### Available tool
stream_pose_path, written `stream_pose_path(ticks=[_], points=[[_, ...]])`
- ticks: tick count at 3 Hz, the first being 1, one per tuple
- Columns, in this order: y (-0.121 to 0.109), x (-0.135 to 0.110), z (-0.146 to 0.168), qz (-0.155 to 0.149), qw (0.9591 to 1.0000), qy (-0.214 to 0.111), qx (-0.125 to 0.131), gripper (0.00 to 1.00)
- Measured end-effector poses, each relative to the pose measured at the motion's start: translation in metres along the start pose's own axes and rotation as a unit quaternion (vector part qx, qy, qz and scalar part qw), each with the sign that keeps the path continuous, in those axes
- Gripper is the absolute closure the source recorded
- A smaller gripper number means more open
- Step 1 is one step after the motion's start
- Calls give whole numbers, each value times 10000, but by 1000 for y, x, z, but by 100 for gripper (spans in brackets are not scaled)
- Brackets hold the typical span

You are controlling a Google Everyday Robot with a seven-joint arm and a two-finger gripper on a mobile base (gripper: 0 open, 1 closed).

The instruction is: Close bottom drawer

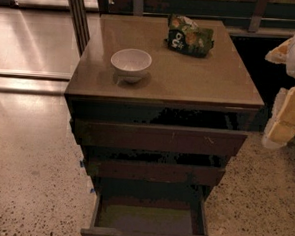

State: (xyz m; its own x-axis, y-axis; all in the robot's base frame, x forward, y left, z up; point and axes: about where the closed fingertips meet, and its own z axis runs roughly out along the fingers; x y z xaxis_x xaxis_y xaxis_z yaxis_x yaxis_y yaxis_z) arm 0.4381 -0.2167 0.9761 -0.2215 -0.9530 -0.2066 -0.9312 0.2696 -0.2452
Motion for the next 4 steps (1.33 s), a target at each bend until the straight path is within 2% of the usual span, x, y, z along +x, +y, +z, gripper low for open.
stream_pose_path(ticks=[1, 2, 3, 4], points=[[1, 0, 1, 0, 10000, -37, 26, 0], [16, 5, 25, 9, 9993, -367, -59, 0], [45, 17, 79, 252, 9940, -1017, -313, 0], [81, 26, 144, 900, 9798, -1696, -555, 0]])
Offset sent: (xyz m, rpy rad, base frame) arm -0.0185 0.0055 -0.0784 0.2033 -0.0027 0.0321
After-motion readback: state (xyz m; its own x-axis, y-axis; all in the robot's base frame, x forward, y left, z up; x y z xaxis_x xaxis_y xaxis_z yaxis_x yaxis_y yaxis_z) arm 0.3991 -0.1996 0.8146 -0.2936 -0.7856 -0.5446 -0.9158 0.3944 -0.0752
